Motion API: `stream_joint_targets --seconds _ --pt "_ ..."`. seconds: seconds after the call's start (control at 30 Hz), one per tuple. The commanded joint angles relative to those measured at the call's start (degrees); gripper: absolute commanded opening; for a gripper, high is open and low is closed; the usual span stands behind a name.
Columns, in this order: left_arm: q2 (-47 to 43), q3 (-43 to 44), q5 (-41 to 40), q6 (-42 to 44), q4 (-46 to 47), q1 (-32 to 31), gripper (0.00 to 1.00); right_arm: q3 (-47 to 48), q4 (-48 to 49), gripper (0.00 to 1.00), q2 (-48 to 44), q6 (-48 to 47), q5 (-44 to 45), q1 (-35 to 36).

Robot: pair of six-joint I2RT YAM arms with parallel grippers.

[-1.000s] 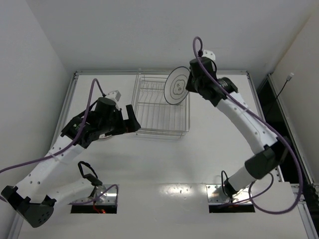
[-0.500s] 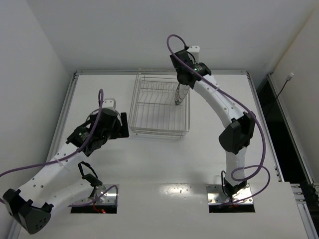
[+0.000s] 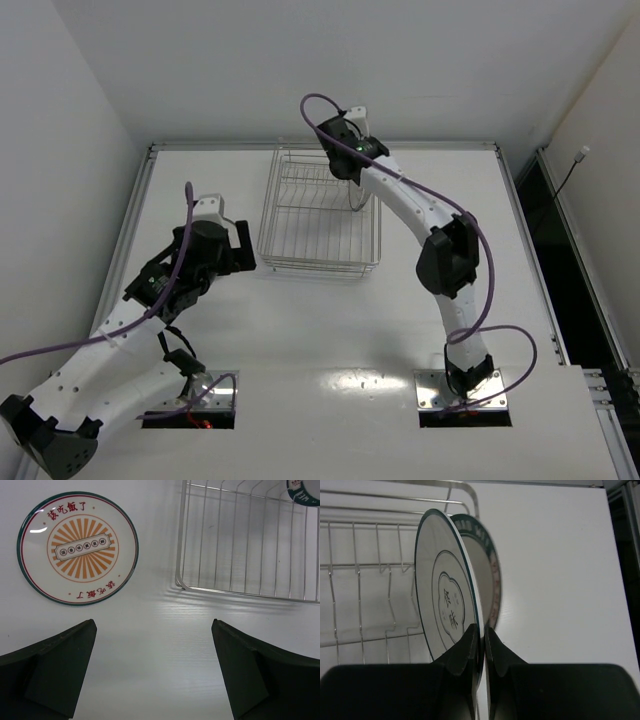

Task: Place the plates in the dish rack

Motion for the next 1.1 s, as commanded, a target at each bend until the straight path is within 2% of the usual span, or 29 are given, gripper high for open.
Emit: stream_joint_targets --seconds 0.0,0.2,0.33,0.43,0.47,0.5,0.53,0.6,0.67,0.7,0.77,0.8,0.83,0.93,0.97,1.07 --pt "-1.43 -0.51 -2.21 -0.05 2.24 -0.03 1.0 3.39 1.72 0.0 2.4 -1.83 3.28 0.14" --pt "-0.82 -0.51 -2.73 -0.05 1.72 -0.03 1.0 3.4 0.66 0.0 5.65 -1.3 2.14 0.67" --pt "1.38 -0.51 -3.26 -0.57 1.11 -0.03 1.0 2.79 -0.83 0.02 6.18 1.15 -5.39 -1.7" --pt "1.91 -0.51 -3.26 -0.57 1.1 -0.03 1.0 2.08 -0.83 0.18 4.26 1.16 -9.81 -2.94" --pt "1.91 -0.51 -3.26 -0.57 1.1 -0.03 1.0 1.39 -0.83 0.25 2.51 1.16 -10.43 -2.94" --pt "2.52 -0.51 -3.26 -0.57 1.1 -0.03 1.0 0.42 -0.31 0.38 1.45 1.16 -12.0 -2.94" --pt "3.05 -0.51 -3.26 -0.57 1.1 -0.03 1.0 -1.07 -0.31 0.44 0.31 1.16 -12.89 -2.94" --pt "4.53 -0.51 -4.66 -1.19 1.1 -0.03 1.0 -2.66 -0.31 0.51 -3.38 1.16 -16.56 -3.46" --pt "6.21 -0.51 -9.3 -3.46 -1.0 -0.03 1.0 -5.2 -0.31 0.56 -6.03 1.16 -18.61 -3.46" --pt "8.65 0.19 -11.59 -4.95 -2.31 0.49 1.0 -8.0 -0.31 0.62 -9.51 1.16 -20.35 -3.46" --pt "11.65 1.33 -17.29 -9.52 -6.6 0.5 1.0 -11.7 0.3 0.67 -13.83 1.16 -24.56 -3.46" --pt "13.41 2.82 -17.32 -10.93 -7.94 1.37 1.0 -15.98 2.4 0.7 -18.73 1.16 -26.15 -3.46" --pt "16.3 3.44 -16.71 -11.47 -8.47 5.21 1.0 -18.02 3.38 0.72 -21.13 1.16 -27.82 -2.86" --pt "18.87 4.15 -6.46 -9.03 -6.64 16.38 1.0 -24.62 5.49 0.74 -28.87 0.63 -33.7 -2.85" --pt "19.4 4.15 -0.25 -8.23 -4.02 19.19 1.0 -26.03 5.5 0.76 -30.36 0.11 -34.94 -2.85" --pt "20.19 2.92 8.75 -6.56 -0.93 29.39 1.0 -30.43 6.73 0.77 -35.45 -0.5 -38.46 -2.85"
